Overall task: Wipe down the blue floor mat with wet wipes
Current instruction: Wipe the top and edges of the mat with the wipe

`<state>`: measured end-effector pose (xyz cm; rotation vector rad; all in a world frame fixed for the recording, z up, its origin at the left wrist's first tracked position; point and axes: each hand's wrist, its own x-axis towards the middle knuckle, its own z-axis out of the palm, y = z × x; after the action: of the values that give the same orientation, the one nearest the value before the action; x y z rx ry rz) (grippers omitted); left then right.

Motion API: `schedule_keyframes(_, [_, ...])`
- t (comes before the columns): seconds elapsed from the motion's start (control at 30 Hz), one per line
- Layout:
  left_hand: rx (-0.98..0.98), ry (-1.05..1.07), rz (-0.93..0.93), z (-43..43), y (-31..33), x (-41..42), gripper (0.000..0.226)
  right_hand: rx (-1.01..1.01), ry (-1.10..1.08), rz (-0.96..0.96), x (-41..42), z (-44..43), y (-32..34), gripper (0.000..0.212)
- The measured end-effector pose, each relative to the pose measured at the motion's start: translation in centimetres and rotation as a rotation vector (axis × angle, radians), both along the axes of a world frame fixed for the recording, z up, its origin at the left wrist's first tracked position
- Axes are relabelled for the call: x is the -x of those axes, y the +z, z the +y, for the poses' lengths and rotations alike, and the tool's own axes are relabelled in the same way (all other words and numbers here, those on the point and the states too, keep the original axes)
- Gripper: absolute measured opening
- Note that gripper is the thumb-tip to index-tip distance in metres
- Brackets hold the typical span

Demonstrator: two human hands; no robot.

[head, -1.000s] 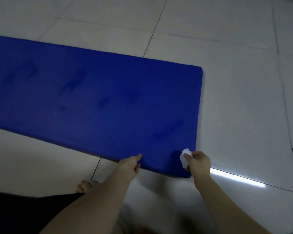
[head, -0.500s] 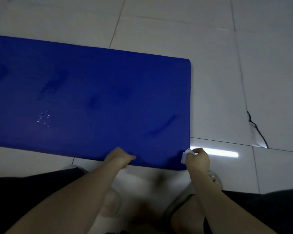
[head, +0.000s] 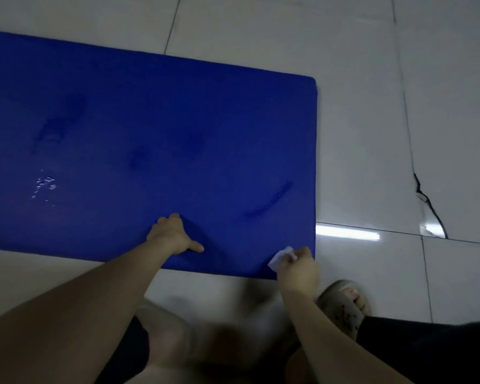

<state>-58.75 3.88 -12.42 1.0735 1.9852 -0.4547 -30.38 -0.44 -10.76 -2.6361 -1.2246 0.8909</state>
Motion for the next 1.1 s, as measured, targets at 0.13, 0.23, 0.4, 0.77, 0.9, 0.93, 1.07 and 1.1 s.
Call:
schedule_keyframes(0.13, [0.002,-0.004,-0.001,0.0,-0.1,0.0,0.124,-0.022,0.114,0.102,5.4,-0.4,-0.7,0.021])
schedule_keyframes(0.23, [0.0,-0.021,0.009,0.0,0.0,0.0,0.124,-0.023,0.388,0.138,9.0,-0.8,-1.0,0.021])
schedule_keyframes(0.4, [0.021,-0.022,0.014,0.1,0.1,0.0,0.125,0.023,0.736,0.204,9.2,0.2,-1.1,0.02])
schedule_keyframes(0.77, [0.006,-0.004,-0.021,0.1,0.6,-0.1,0.127,0.081,0.093,-0.006,-4.9,2.1,0.3,0.034])
schedule_keyframes(0.9, [-0.004,-0.016,-0.013,0.1,0.3,0.1,0.123,0.021,0.003,0.046,-2.1,3.2,0.6,0.024])
schedule_keyframes(0.93, [-0.005,-0.02,-0.012,0.2,0.2,0.1,0.122,0.011,0.042,0.052,-0.7,3.5,0.5,0.024])
schedule_keyframes(1.07, [-0.005,-0.04,-0.001,0.3,0.1,0.1,0.12,-0.049,0.209,0.085,5.2,4.0,-0.2,0.022])
schedule_keyframes(1.1, [-0.004,-0.042,0.001,0.4,0.1,0.1,0.119,-0.06,0.276,0.101,6.5,4.0,-0.6,0.02])
